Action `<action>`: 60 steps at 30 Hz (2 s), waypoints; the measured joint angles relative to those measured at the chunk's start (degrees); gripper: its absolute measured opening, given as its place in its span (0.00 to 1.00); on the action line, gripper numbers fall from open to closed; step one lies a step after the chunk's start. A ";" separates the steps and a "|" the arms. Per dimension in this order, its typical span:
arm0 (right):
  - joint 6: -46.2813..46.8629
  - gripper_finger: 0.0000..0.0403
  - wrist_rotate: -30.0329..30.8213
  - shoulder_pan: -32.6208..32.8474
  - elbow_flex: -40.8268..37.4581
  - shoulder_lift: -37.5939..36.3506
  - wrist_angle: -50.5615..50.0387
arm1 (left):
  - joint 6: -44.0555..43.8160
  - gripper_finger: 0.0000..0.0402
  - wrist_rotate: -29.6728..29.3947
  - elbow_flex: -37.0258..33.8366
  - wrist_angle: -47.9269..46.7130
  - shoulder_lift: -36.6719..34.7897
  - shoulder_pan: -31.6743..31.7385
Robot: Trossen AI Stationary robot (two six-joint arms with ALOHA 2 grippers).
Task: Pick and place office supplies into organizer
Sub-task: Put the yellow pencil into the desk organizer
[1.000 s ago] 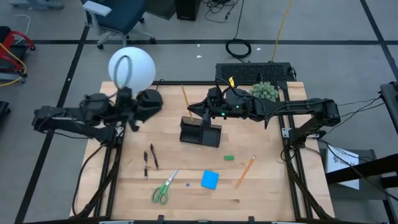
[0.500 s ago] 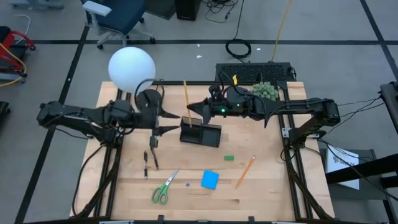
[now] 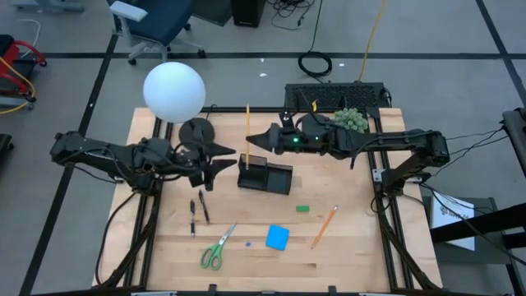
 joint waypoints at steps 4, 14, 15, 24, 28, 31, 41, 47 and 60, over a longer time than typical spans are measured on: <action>4.45 0.02 0.49 0.00 0.00 -0.04 2.20 | 4.68 0.38 0.04 -0.01 -0.12 0.32 -0.05; 10.34 0.02 0.62 0.46 0.00 -0.04 0.62 | 14.69 0.38 0.48 -0.08 4.36 2.75 0.04; 10.80 0.02 0.64 0.52 0.00 -0.04 0.49 | 15.14 0.38 0.63 -0.02 5.26 2.96 0.04; 12.63 0.02 2.37 1.33 0.00 -0.02 0.48 | 17.78 0.38 1.73 -0.04 8.07 5.37 0.13; 12.62 0.02 2.37 1.36 0.00 -0.02 0.45 | 18.08 0.38 1.74 -0.07 10.11 6.60 0.13; 12.60 0.02 2.38 1.36 0.00 -0.02 0.47 | 18.39 0.38 1.73 -0.04 10.82 6.73 0.13; 13.66 0.02 2.49 3.21 0.00 -0.02 0.06 | 18.96 0.38 1.70 -0.04 10.74 6.82 0.13; 14.20 0.02 3.72 4.24 0.00 0.00 -0.01 | 18.99 0.38 1.70 -0.04 12.61 6.82 0.13; 15.64 0.02 5.42 5.18 0.00 0.00 0.03 | 18.52 0.38 1.70 -0.04 12.60 6.82 0.13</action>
